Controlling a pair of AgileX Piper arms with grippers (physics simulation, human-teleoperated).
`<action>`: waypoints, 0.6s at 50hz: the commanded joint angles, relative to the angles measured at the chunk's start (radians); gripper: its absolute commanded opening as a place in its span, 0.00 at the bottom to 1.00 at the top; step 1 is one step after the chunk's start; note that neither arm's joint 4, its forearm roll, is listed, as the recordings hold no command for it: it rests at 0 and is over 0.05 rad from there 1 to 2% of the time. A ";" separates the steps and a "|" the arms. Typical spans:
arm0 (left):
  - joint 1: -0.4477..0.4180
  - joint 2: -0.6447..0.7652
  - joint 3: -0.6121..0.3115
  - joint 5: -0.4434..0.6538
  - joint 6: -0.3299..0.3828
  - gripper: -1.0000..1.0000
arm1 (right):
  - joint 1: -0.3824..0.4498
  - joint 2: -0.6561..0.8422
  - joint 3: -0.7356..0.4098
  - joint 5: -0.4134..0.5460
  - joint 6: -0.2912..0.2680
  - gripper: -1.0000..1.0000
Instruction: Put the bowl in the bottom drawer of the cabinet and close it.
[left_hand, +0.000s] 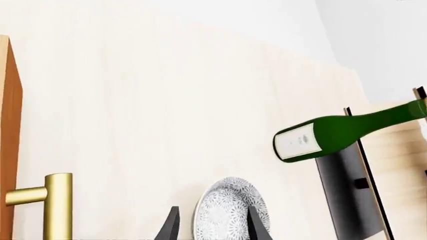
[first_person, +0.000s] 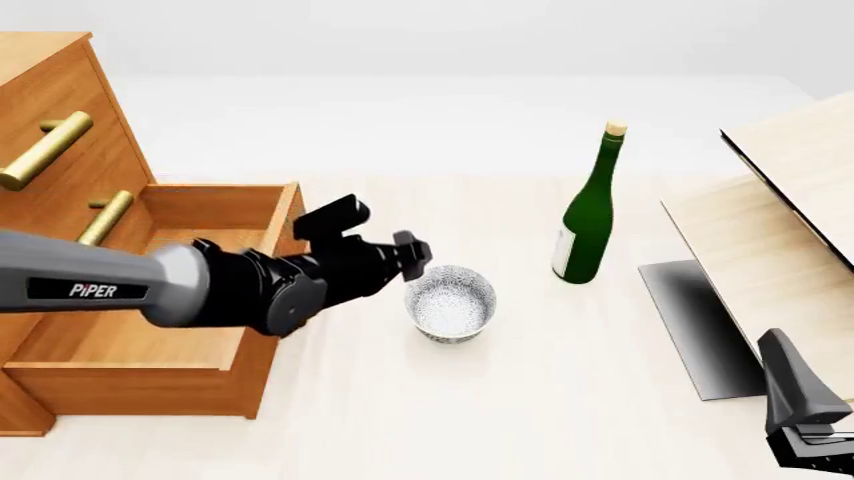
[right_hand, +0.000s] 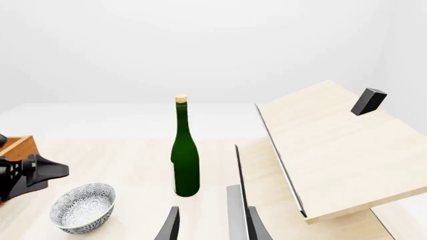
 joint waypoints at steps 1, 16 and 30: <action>-0.012 0.031 0.011 -0.037 -0.048 1.00 | 0.000 0.000 0.000 0.000 0.000 1.00; -0.016 0.072 0.012 -0.072 -0.085 1.00 | 0.000 0.000 0.000 0.000 0.000 1.00; -0.021 0.109 0.006 -0.081 -0.103 1.00 | 0.000 0.000 0.000 0.000 0.000 1.00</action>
